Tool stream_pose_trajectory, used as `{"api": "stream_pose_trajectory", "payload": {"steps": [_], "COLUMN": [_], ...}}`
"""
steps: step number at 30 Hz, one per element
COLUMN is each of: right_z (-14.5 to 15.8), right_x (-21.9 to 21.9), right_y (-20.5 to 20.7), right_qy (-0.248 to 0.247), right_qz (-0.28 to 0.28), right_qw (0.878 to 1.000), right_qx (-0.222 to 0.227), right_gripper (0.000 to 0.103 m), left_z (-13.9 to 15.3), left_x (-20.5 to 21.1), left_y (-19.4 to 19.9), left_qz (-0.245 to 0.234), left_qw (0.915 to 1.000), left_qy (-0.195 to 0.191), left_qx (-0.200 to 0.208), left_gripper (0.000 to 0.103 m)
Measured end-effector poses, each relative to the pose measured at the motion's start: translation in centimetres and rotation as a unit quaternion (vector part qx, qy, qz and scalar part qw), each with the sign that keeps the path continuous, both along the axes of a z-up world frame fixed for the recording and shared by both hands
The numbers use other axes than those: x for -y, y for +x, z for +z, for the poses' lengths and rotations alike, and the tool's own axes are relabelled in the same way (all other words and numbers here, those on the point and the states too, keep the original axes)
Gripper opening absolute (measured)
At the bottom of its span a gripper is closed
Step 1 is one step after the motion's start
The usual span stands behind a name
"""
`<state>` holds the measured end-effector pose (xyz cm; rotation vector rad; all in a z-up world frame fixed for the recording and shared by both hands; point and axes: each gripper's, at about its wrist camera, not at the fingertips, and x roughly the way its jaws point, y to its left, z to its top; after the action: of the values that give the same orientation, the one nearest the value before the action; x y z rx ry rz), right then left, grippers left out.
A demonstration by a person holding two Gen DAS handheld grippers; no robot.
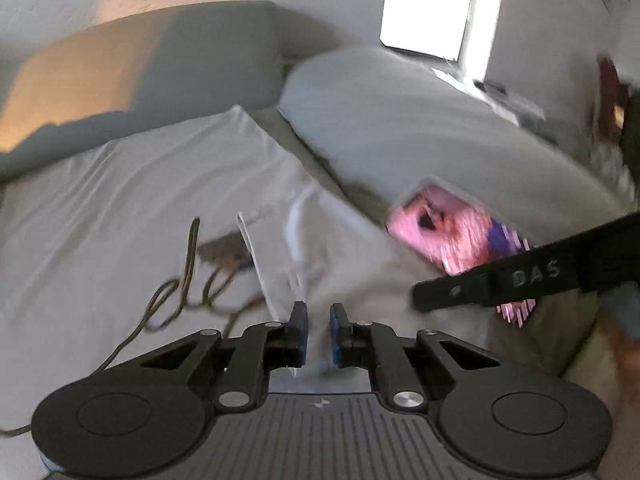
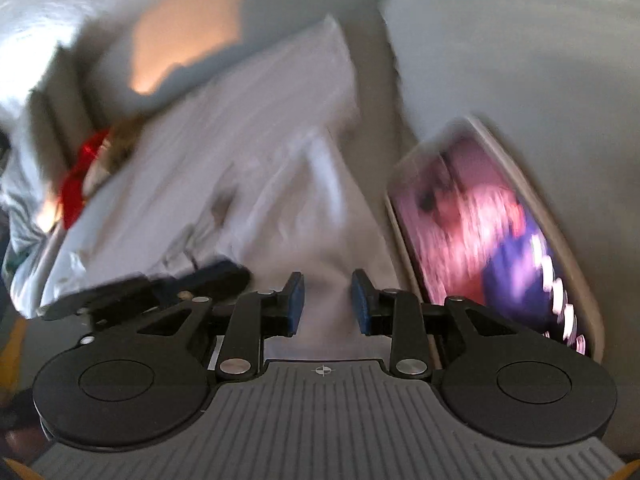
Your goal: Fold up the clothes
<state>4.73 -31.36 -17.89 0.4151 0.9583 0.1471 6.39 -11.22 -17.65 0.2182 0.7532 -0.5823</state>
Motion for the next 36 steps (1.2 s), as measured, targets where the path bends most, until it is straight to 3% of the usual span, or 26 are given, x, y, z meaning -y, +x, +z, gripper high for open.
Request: {"api": "stream_pose_trajectory", "payload": {"steps": [2, 4, 8, 11, 17, 20, 22, 25, 29, 32, 34, 36], "right_z": [0.5, 1.2, 2.8, 2.1, 0.0, 0.8, 1.4, 2.3, 2.4, 2.0, 1.3, 0.4], "right_x": [-0.3, -0.4, 0.2, -0.6, -1.7, -1.2, -1.7, -4.0, -7.5, -10.5, -12.5, -13.9], "right_y": [-2.1, -3.7, -6.9, -6.7, -6.9, -8.9, -10.4, -11.8, -11.3, -10.2, -9.3, -8.6], "right_qy": [-0.034, -0.059, -0.044, -0.062, -0.075, -0.041, -0.04, -0.071, -0.089, -0.1, -0.119, -0.141], "right_qz": [0.002, 0.003, -0.023, -0.041, -0.032, -0.03, -0.027, -0.016, 0.019, 0.045, 0.054, 0.057], "right_qw": [0.999, 0.998, 0.998, 0.993, 0.996, 0.999, 0.999, 0.995, 0.99, 0.988, 0.984, 0.982], "right_qx": [-0.008, -0.019, 0.047, 0.089, 0.023, 0.001, 0.02, 0.073, 0.104, 0.112, 0.118, 0.112], "right_gripper": [0.029, 0.032, 0.036, 0.039, 0.04, 0.041, 0.041, 0.044, 0.047, 0.047, 0.047, 0.047], "left_z": [0.7, 1.7, 2.4, 1.1, 0.6, 1.3, 1.9, 2.8, 2.7, 1.1, -0.2, -0.3], "left_x": [-0.5, -1.6, -2.2, -0.4, -1.1, -3.1, -4.8, -7.8, -11.4, -13.2, -13.9, -14.2], "left_y": [-1.5, -2.8, -3.5, -2.9, -5.6, -7.6, -8.9, -10.2, -10.2, -8.7, -8.2, -8.4], "left_qz": [-0.009, -0.003, 0.037, 0.035, 0.011, 0.026, 0.048, 0.111, 0.226, 0.275, 0.283, 0.272], "left_qw": [0.9994, 0.9992, 0.9986, 0.9989, 0.999, 0.9977, 0.9973, 0.9938, 0.9728, 0.9601, 0.9585, 0.9621], "left_qy": [0.034, 0.039, -0.036, -0.032, 0.002, 0.001, -0.003, -0.005, -0.008, -0.02, -0.019, -0.015], "left_qx": [0.0, -0.001, 0.01, -0.006, -0.043, -0.063, -0.055, -0.007, 0.05, 0.044, 0.024, 0.005], "left_gripper": [0.01, 0.011, 0.018, 0.019, 0.019, 0.021, 0.034, 0.037, 0.038, 0.034, 0.034, 0.034]}}
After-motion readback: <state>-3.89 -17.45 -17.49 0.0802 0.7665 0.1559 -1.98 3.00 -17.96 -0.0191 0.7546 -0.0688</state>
